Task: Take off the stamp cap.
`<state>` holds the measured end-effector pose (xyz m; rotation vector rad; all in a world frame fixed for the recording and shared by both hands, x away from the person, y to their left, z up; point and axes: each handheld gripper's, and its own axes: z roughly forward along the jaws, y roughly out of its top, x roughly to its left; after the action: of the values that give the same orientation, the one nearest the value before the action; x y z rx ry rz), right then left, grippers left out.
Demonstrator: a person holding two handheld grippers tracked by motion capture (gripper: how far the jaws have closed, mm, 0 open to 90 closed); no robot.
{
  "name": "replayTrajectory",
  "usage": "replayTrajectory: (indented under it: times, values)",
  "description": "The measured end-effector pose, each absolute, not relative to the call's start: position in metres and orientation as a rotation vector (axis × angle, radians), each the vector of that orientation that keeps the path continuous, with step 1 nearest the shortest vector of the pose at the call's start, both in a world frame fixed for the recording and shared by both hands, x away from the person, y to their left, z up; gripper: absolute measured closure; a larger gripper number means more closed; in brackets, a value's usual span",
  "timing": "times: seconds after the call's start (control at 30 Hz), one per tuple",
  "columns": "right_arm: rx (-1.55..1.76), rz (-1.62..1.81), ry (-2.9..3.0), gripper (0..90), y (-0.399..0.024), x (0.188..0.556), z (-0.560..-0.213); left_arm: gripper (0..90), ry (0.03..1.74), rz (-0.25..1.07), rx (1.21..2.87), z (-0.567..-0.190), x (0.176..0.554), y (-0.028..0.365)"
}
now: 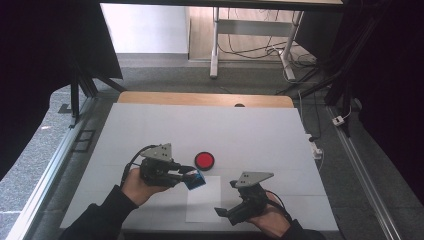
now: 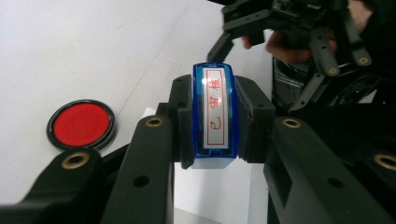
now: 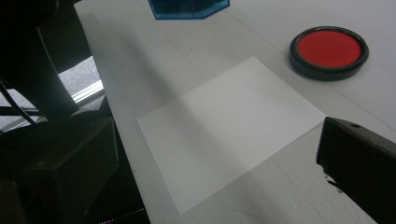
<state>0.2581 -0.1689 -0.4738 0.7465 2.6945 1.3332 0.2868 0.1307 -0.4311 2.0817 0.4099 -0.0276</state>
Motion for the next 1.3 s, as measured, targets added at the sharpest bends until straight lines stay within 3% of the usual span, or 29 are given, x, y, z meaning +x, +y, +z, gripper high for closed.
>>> replayTrajectory:
  times: [0.8, 0.97, 1.3]
  values:
    - [0.524, 1.389, 2.810, 0.0, -0.129, 0.281, -0.469, 70.5, 0.297, -0.086, 2.059, -0.427, 0.290, 0.128]
    - [0.504, 1.445, 2.815, 8.5, -0.124, 0.288, -0.469, 70.5, 0.262, -0.084, 2.055, -0.427, 0.289, 0.129]
    - [0.405, 1.548, 2.867, 45.8, -0.124, 0.291, -0.467, 70.5, 0.197, -0.108, 2.036, -0.429, 0.289, 0.129]
